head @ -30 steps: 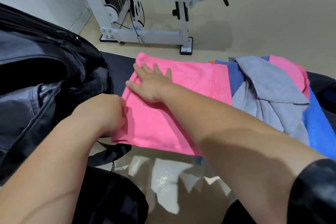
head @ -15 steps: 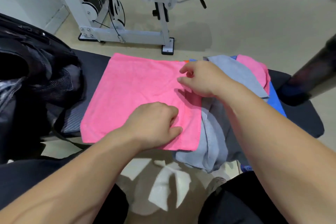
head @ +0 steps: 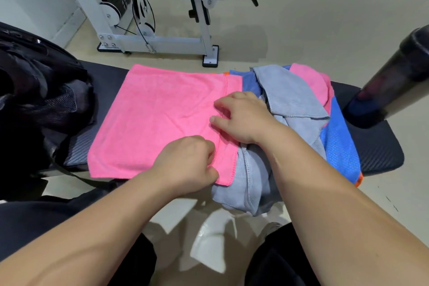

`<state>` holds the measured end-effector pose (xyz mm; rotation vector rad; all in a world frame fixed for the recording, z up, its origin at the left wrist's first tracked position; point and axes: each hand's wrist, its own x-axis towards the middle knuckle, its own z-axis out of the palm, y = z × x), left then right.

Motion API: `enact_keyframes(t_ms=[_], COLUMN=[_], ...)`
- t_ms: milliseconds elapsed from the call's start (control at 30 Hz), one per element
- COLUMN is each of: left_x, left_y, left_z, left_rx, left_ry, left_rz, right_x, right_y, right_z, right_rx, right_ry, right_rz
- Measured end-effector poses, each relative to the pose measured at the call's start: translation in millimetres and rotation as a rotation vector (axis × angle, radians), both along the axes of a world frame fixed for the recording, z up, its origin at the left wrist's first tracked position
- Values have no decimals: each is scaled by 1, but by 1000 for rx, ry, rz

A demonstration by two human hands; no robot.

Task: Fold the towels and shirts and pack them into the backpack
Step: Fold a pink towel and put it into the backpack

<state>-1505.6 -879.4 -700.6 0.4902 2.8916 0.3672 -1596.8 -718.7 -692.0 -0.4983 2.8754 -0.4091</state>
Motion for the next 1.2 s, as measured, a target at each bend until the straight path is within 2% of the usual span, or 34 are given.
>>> enact_keyframes(t_ms=[533,767,900,1000,1133,1200], left_x=[-1,-1,1,5,7,9], left_y=[-20,-12,2,19,29,28], left_z=[40,58,62,45,16,14], left_rx=[436,504,620,555,422,432], left_ry=[-253,-249,-283,-324,-338,-332], left_rz=[218,202,180,143,94,89], right_x=[-41,-34,-31,-26,-20,-18], right_y=[-29,-11,10,18,20,18], right_z=[-4,23,40,36,20,16], right_rx=[91,-99,-90,-26,161,200], right_ry=[-78,6,88,51,-69,-43], right_rz=[-50,-118,-146,-153,-101,-91])
